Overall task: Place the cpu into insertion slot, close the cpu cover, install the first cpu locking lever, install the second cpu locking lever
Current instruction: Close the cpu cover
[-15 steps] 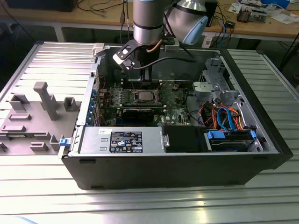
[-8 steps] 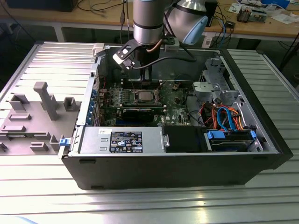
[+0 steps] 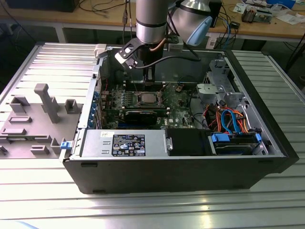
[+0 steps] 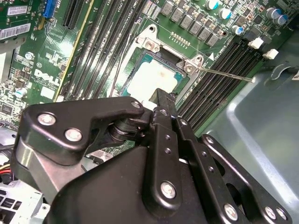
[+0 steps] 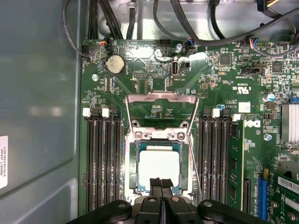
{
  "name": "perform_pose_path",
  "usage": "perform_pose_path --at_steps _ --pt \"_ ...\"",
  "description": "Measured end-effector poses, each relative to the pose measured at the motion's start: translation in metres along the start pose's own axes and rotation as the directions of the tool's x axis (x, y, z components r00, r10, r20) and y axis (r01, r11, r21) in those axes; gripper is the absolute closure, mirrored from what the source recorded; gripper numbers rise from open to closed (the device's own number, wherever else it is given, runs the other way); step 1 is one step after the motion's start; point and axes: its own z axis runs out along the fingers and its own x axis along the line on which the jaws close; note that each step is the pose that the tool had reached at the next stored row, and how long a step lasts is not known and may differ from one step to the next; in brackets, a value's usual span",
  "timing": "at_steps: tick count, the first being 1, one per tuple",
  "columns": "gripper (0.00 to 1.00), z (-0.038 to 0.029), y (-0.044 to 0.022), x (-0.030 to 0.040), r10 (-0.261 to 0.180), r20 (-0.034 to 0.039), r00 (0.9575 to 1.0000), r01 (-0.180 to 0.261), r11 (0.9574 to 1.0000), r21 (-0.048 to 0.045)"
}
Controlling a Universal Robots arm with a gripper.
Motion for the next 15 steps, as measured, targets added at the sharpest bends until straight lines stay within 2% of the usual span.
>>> perform_pose_path --at_steps 5,15 --pt "0.89 -0.0033 0.0001 0.0000 0.000 -0.0012 1.0000 0.000 1.0000 0.0012" --pt "0.89 -0.0058 0.0001 0.0001 0.000 -0.0017 1.0000 0.000 1.0000 0.0014"
